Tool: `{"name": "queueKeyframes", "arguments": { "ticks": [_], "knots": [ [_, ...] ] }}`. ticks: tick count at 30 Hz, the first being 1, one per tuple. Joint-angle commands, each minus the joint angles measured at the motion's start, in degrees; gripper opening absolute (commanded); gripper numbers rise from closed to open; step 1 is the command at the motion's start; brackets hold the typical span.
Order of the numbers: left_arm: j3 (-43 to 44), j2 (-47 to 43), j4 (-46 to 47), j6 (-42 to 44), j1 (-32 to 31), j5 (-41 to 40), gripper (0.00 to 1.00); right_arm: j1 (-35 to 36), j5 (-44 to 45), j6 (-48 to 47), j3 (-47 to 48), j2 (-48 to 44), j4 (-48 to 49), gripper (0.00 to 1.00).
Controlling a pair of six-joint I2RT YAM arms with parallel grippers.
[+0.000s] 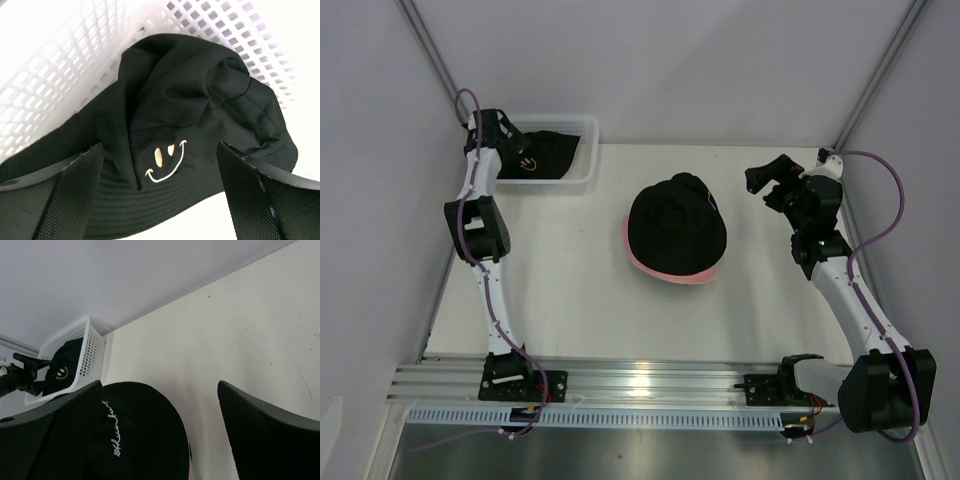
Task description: Stack the hats
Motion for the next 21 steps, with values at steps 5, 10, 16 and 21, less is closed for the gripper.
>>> {"name": "queueKeyframes", "arguments": {
  "ticks": [5,10,16,21],
  "knots": [
    [3.42,0.77,-4.32,-2.8,0.49,2.19,0.88,0.46,0.99,-0.65,2.53,-0.12,4.1,0.99],
    [4.21,1.29,-4.76,-2.44,0.66,4.28,0.73,0.64,0.9,-0.65,2.26,-0.82,3.93,0.99],
    [5.0,3.05,-4.5,-2.88,1.45,9.92,0.56,0.81,1.78,-0.12,0.86,-2.76,4.54,0.99],
    [4.56,2.97,-3.97,-2.62,1.45,10.72,0.44,0.99,3.89,0.06,0.33,-4.08,4.19,0.99]
  ]
}}
